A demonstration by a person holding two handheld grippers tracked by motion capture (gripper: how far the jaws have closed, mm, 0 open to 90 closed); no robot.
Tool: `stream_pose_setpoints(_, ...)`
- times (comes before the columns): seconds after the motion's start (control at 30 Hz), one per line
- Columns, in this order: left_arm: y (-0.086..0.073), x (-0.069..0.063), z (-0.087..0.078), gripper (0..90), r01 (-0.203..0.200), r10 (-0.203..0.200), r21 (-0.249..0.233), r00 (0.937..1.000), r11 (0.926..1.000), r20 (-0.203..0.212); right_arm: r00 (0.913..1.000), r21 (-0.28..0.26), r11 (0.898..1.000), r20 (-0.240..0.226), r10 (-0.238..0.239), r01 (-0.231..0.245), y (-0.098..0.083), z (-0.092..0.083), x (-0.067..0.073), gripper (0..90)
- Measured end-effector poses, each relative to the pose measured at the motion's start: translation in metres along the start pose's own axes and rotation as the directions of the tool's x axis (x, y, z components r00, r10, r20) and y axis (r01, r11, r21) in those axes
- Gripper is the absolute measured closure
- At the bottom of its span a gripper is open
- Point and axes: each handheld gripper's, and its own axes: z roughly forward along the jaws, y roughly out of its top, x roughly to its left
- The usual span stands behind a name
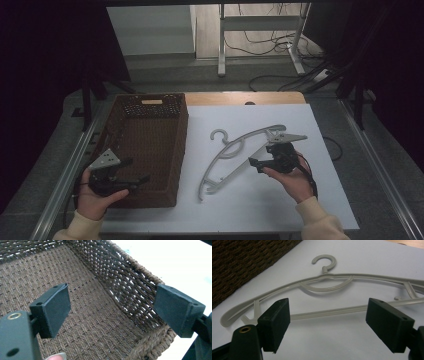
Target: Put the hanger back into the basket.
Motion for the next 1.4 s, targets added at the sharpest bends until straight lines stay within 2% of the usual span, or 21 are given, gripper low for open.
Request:
stream_pose_setpoints(0.37,0.001,-0.001,0.001,14.3,-0.003,0.003,0.001,1.0,1.0,0.002,1.0,0.024,1.0,0.004,0.001,-0.001,0.002,0.007,0.003,20.9)
stream_pose_setpoints(0.63,0.001,-0.001,0.001,14.3,-0.002,0.002,0.002,1.0,1.0,0.002,0.9989,0.034,0.998,0.019,0.043,-0.043,0.006,0.014,0.003,19.7)
stream_pose_setpoints(0.77,0.001,-0.001,0.001,14.3,-0.002,0.002,0.002,1.0,1.0,0.002,0.996,0.043,0.997,0.058,0.068,-0.071,0.012,0.019,0.001,20.3)
stream_pose_setpoints(0.9,0.001,-0.001,0.001,14.3,-0.001,0.001,0.001,1.0,1.0,0.003,0.9949,0.051,0.995,0.058,0.082,-0.085,0.016,0.022,-0.002,21.5)
stream_pose_setpoints(1.03,0.002,-0.001,0.002,14.3,-0.003,0.003,0.001,1.0,1.0,0.005,0.9918,0.068,0.992,0.083,0.097,-0.103,0.025,0.031,-0.004,21.7)
stream_pose_setpoints(1.1,0.002,-0.001,0.003,14.3,-0.005,0.005,0.001,1.0,1.0,0.007,0.9873,0.079,0.988,0.098,0.125,-0.133,0.032,0.041,-0.007,22.1)
stream_pose_setpoints(1.23,0.002,0.0,0.003,14.3,-0.002,0.002,0.001,1.0,1.0,0.008,0.9835,0.102,0.983,0.114,0.14,-0.152,0.037,0.051,-0.011,22.2)
stream_pose_setpoints(1.27,0.002,0.001,0.002,14.3,-0.002,0.002,0.001,1.0,1.0,0.007,0.9804,0.116,0.978,0.12,0.157,-0.17,0.04,0.058,-0.013,22.4)
stream_pose_setpoints(1.4,0.001,0.002,0.002,14.3,0.001,-0.001,-0.002,1.0,1.0,0.008,0.9753,0.139,0.971,0.134,0.176,-0.194,0.045,0.068,-0.017,23.1)
